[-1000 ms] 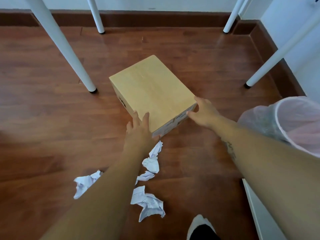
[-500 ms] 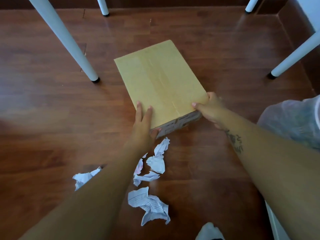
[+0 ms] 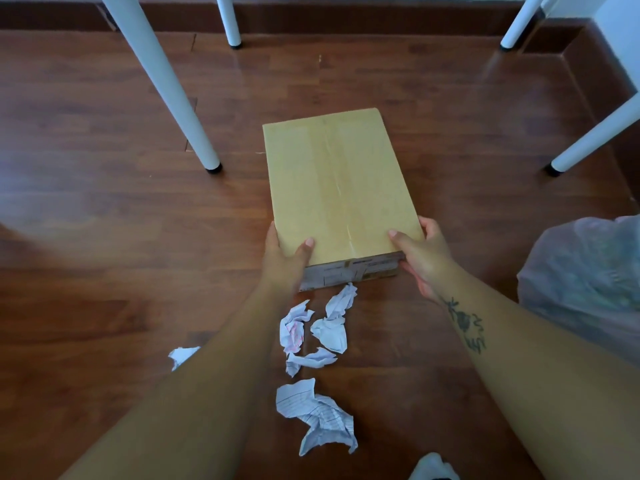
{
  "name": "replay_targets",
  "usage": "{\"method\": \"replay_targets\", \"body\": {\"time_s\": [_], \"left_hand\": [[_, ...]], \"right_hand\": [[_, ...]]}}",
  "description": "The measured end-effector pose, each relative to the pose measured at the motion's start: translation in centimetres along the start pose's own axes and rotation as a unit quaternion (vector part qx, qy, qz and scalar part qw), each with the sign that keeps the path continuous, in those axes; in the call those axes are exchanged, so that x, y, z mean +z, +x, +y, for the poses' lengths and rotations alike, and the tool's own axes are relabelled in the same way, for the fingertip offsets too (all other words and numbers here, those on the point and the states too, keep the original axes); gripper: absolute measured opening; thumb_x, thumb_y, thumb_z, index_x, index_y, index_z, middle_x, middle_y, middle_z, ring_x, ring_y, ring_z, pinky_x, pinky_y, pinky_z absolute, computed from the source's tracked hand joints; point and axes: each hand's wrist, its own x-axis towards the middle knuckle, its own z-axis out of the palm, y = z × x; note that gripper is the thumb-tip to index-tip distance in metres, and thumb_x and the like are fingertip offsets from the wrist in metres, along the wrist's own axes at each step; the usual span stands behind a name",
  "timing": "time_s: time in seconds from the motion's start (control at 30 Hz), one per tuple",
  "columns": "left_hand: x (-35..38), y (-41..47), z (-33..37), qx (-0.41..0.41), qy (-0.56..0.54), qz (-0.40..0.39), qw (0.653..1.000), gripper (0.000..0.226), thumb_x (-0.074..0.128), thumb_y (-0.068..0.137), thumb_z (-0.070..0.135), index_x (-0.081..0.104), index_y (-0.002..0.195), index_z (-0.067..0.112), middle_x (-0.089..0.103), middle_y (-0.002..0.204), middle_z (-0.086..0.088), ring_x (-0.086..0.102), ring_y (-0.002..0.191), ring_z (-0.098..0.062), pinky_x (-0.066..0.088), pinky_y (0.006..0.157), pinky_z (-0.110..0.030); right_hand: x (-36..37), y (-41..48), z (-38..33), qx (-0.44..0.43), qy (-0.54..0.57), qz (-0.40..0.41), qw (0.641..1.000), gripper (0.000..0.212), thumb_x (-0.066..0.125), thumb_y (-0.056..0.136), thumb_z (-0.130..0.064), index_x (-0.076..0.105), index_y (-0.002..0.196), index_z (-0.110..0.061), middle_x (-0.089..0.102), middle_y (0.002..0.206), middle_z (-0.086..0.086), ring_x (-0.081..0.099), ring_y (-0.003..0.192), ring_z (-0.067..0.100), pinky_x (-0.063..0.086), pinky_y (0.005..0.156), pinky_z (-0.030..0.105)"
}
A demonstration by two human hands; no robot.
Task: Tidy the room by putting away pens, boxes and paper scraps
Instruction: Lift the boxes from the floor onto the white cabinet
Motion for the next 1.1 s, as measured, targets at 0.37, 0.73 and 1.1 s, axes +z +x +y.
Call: {"method": "replay_targets", "body": {"time_s": [0.37,0.73,1.1], "left_hand": [[-2.4,-7.4,9.1,0.005,0.048,-0.078,0.996,0.049,0.065,0.091,0.033,0.044,0.135,0.040,0.060,0.125,0.011,0.058,0.110,-0.017,0.055,0.086,-0.053],[-2.6,-24.8,29.3,0.190,0.124,-0.159,0.961,0.046,0.066,0.089,0.038,0.050,0.132,0.033,0.062,0.108,0.012,0.061,0.096,-0.018,0.062,0.065,-0.047],[-6.1,-47.4,48.6,0.361,0.017,-0.321,0.875,0.039,0.068,0.089,0.033,0.051,0.123,0.022,0.062,0.114,0.001,0.065,0.097,-0.026,0.059,0.073,-0.050]], "right_hand": [[-3.5,-11.6,-6.4,-0.010,0.009,0.039,0.999,0.050,0.067,0.088,-0.017,0.044,0.133,-0.020,0.062,0.115,0.000,0.061,0.105,0.020,0.052,0.095,0.047],[-12.6,-35.5,-22.1,-0.139,0.035,0.154,0.978,0.041,0.066,0.088,-0.021,0.046,0.124,-0.022,0.065,0.110,0.001,0.065,0.100,0.022,0.056,0.088,0.047],[-19.0,-65.4,-36.5,-0.346,0.068,0.297,0.887,0.032,0.065,0.086,-0.021,0.048,0.113,-0.021,0.062,0.109,0.004,0.064,0.097,0.023,0.057,0.086,0.048]]}}
